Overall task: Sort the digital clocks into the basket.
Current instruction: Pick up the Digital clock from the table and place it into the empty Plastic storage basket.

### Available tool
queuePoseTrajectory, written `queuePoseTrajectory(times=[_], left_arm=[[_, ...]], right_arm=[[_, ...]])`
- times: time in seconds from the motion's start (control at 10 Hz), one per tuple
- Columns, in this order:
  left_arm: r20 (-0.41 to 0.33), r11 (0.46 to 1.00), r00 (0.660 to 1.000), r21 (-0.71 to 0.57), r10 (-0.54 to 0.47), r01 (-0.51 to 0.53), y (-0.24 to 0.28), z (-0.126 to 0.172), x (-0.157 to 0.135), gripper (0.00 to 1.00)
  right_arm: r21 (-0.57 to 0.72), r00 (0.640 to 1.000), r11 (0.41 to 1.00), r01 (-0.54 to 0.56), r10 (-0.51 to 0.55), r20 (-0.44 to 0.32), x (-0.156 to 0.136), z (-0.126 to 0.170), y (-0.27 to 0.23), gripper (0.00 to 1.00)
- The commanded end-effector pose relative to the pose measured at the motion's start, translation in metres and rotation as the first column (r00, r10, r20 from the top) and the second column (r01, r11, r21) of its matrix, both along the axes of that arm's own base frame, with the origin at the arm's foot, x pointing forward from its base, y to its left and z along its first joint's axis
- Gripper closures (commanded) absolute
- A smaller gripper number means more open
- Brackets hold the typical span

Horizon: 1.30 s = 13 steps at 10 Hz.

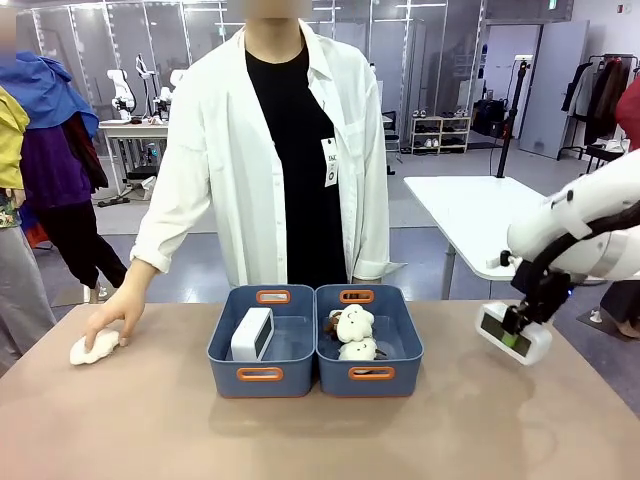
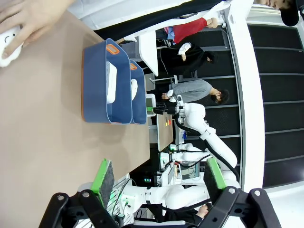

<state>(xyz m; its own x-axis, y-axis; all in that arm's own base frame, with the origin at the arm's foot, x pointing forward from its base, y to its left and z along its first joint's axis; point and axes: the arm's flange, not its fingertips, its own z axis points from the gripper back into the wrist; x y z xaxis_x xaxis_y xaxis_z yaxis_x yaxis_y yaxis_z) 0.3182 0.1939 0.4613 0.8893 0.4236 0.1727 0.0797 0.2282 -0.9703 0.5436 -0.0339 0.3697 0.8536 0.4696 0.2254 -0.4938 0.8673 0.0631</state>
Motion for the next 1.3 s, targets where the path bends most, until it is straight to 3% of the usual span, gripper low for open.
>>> queuePoseTrajectory(times=[0.0,0.1,0.2,0.3,0.6,0.7,0.8,0.9,1.0,1.1,1.2], left_arm=[[-0.015,1.0,1.0,-0.005,-0.009,0.009,0.0,0.004,-0.005,0.03],[-0.015,1.0,1.0,-0.005,-0.009,0.009,0.0,0.004,-0.005,0.03],[-0.015,1.0,1.0,-0.005,-0.009,0.009,0.0,0.004,-0.005,0.03],[-0.015,1.0,1.0,-0.005,-0.009,0.009,0.0,0.004,-0.005,0.03],[-0.015,1.0,1.0,-0.005,-0.009,0.009,0.0,0.004,-0.005,0.03],[-0.015,1.0,1.0,-0.005,-0.009,0.009,0.0,0.004,-0.005,0.03],[-0.015,1.0,1.0,-0.005,-0.009,0.009,0.0,0.004,-0.005,0.03],[-0.015,1.0,1.0,-0.005,-0.009,0.009,0.0,0.004,-0.005,0.03],[-0.015,1.0,1.0,-0.005,-0.009,0.009,0.0,0.004,-0.005,0.03],[-0.015,1.0,1.0,-0.005,-0.009,0.009,0.0,0.004,-0.005,0.03],[-0.015,1.0,1.0,-0.005,-0.009,0.009,0.0,0.004,-0.005,0.03]], right_arm=[[0.129,0.967,0.962,-0.241,0.226,0.12,-0.031,0.07,0.048,1.0],[0.214,0.92,0.896,-0.388,0.362,0.152,-0.038,0.103,0.092,1.0],[0.25,0.863,0.827,-0.504,0.474,0.173,-0.038,0.114,0.151,1.0],[0.248,0.83,0.793,-0.557,0.525,0.186,-0.031,0.104,0.202,1.0],[0.292,0.808,0.754,-0.588,0.563,0.173,-0.027,0.052,0.313,1.0],[0.215,0.799,0.771,-0.6,0.566,0.201,-0.036,0.065,0.306,1.0],[0.336,0.873,0.808,-0.483,0.417,0.252,-0.032,0.112,0.237,1.0],[0.364,0.864,0.787,-0.498,0.414,0.287,-0.063,0.142,0.142,1.0],[0.498,0.877,0.725,-0.475,0.349,0.33,-0.112,0.157,0.044,1.0],[0.634,0.867,0.599,-0.488,0.249,0.432,-0.16,0.161,-0.046,1.0],[0.657,0.888,0.622,-0.426,0.148,0.435,-0.176,0.145,-0.093,1.0]])
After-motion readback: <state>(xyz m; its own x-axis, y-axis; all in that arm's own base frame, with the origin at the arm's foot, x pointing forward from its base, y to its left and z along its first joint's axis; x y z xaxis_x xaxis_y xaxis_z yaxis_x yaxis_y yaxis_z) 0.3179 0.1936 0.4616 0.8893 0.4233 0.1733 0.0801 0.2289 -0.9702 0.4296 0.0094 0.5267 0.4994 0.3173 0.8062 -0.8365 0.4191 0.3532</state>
